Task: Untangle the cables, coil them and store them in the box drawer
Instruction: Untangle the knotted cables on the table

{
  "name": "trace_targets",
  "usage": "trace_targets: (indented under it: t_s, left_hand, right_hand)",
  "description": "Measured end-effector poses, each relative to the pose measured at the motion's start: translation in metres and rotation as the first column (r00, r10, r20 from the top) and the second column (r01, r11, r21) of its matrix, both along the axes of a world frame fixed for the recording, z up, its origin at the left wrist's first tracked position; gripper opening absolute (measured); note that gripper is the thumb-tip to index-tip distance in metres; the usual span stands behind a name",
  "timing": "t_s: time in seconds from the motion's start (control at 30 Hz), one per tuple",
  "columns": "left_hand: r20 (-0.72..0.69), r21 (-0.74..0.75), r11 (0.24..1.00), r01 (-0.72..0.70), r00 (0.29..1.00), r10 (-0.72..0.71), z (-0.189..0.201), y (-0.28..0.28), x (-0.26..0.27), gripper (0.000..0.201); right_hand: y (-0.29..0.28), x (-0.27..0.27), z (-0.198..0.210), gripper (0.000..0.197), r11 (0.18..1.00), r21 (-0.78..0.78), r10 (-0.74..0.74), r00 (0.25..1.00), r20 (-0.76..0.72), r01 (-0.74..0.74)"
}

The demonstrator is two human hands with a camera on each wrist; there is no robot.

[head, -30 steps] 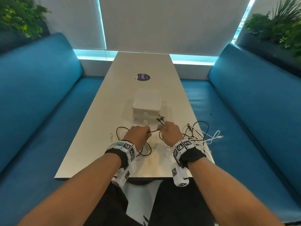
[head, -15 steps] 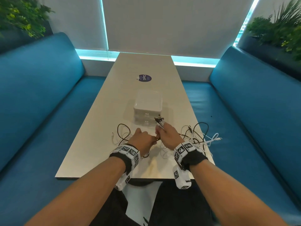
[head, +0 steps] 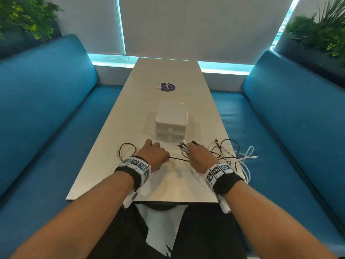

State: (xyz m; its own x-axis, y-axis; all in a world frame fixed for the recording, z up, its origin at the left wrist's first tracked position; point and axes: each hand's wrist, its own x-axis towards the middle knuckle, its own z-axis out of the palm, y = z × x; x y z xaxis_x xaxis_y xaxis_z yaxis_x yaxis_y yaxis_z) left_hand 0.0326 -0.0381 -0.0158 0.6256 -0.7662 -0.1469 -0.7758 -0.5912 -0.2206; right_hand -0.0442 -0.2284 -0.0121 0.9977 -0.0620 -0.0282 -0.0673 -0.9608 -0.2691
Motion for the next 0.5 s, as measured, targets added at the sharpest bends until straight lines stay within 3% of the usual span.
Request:
trace_targets:
  t_s: [0.1, 0.27, 0.4, 0.5]
  left_hand:
    - [0.035, 0.076, 0.996, -0.052, 0.998, 0.049, -0.005, 0.006, 0.004, 0.018]
    - [0.124, 0.017, 0.998, -0.061, 0.991, 0.058, -0.008, 0.002, -0.003, 0.023]
    - [0.031, -0.012, 1.000, -0.029, 0.999, 0.029, -0.011, -0.008, -0.014, 0.046]
    - [-0.032, 0.063, 0.994, -0.084, 0.996, 0.086, -0.014, -0.010, -0.011, 0.022]
  right_hand:
    - [-0.012, -0.001, -0.003, 0.021, 0.994, -0.038, -0.108, 0.993, -0.042, 0.107]
    - [-0.012, 0.005, -0.007, 0.023, 0.967, 0.135, -0.213, 0.976, -0.035, 0.216]
    - [-0.002, 0.009, 0.003, 0.023, 0.922, 0.325, -0.232, 0.972, 0.030, 0.210]
    - [0.004, 0.008, 0.012, 0.019, 0.846, 0.494, -0.235, 0.972, 0.012, 0.198]
